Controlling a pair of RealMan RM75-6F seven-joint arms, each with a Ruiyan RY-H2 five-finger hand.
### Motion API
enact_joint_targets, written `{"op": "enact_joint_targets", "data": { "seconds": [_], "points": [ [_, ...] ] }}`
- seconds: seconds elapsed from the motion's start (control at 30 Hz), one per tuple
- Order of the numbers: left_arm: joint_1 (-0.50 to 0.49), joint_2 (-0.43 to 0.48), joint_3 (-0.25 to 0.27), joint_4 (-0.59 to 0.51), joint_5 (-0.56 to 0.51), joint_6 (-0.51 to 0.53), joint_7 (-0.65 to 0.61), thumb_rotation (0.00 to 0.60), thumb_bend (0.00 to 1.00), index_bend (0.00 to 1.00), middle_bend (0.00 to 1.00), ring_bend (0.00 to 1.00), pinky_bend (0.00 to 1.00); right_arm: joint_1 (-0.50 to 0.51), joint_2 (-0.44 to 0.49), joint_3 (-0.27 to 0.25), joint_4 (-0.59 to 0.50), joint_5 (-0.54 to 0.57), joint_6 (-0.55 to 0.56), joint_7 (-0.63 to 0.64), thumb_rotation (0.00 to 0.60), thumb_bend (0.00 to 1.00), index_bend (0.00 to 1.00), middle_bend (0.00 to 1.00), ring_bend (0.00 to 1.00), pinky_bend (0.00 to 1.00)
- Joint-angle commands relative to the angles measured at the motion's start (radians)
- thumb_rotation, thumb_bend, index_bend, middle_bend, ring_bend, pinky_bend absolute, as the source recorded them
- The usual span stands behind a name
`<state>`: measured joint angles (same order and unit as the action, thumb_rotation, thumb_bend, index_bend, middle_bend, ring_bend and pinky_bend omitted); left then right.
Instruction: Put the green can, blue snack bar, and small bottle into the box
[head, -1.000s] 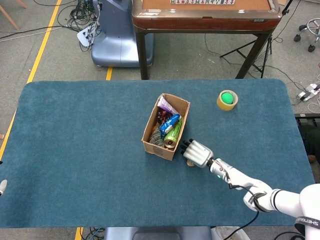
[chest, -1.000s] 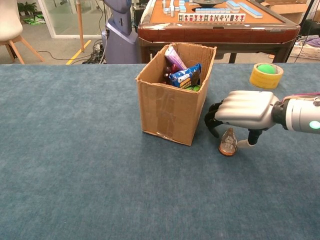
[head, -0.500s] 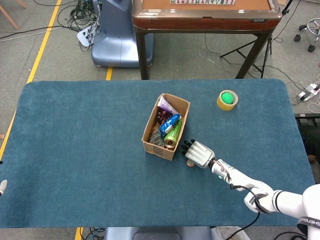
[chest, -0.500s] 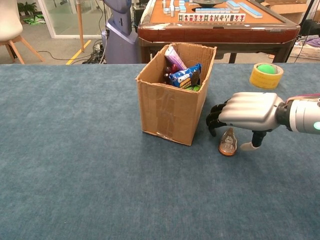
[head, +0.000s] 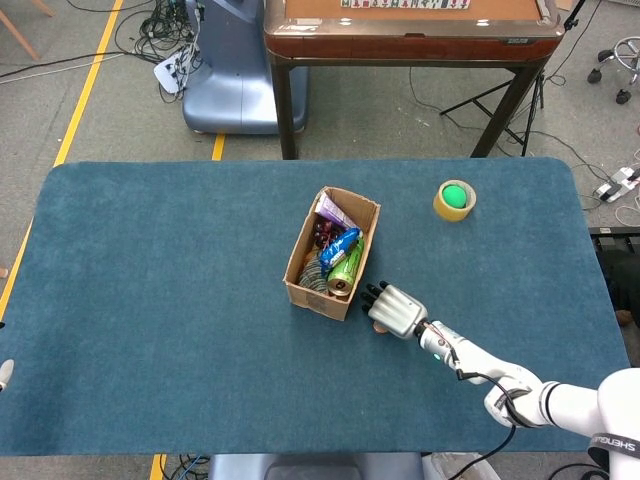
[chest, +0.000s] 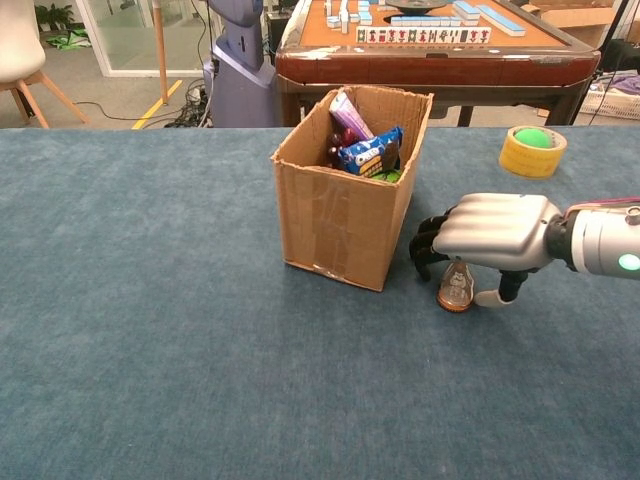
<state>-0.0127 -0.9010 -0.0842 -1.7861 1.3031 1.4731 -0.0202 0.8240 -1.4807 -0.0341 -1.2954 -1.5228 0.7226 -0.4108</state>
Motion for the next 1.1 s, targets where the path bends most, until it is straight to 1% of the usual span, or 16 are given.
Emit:
{"op": "enact_joint_targets", "data": {
  "seconds": [0.03, 0.2, 0.37, 0.7, 0.87, 1.1],
  "points": [
    [0.0, 0.0, 0.0, 0.0, 0.001, 0.001, -0.001, 0.6, 0.31, 0.29, 0.32, 0.27, 0.45, -0.002, -0.005, -0.002, 0.005, -0.003, 0.006, 0.005, 0.6, 0.32, 0.31, 0.17, 0.11, 0.29],
    [0.0, 0.0, 0.001, 0.0, 0.002, 0.0, 0.0, 0.6, 0.31, 0.29, 0.32, 0.27, 0.45, -0.007, -0.009, -0.007, 0.016, -0.02, 0.031, 0.032, 0.6, 0.33, 0.38, 0.2, 0.11, 0.29],
    [-0.001, -0.001, 0.001, 0.0, 0.001, -0.002, 0.003, 0.6, 0.31, 0.29, 0.32, 0.27, 0.45, -0.013, -0.005, -0.014, 0.022, -0.029, 0.043, 0.048, 0.6, 0.34, 0.42, 0.2, 0.11, 0.29],
    [-0.002, -0.002, 0.001, 0.001, -0.002, -0.006, 0.008, 0.6, 0.31, 0.29, 0.32, 0.27, 0.45, -0.031, 0.015, -0.02, 0.015, -0.041, 0.08, 0.085, 0.6, 0.36, 0.45, 0.2, 0.11, 0.29],
    [-0.003, -0.002, 0.001, 0.001, -0.002, -0.008, 0.008, 0.6, 0.31, 0.29, 0.32, 0.27, 0.45, -0.051, 0.058, -0.021, -0.035, -0.057, 0.134, 0.085, 0.6, 0.36, 0.45, 0.2, 0.11, 0.29],
    [-0.006, -0.006, 0.002, 0.0, -0.003, -0.011, 0.018, 0.6, 0.31, 0.29, 0.32, 0.27, 0.45, -0.093, 0.175, -0.002, -0.186, -0.066, 0.239, 0.027, 0.6, 0.37, 0.45, 0.2, 0.11, 0.29]
  ]
}}
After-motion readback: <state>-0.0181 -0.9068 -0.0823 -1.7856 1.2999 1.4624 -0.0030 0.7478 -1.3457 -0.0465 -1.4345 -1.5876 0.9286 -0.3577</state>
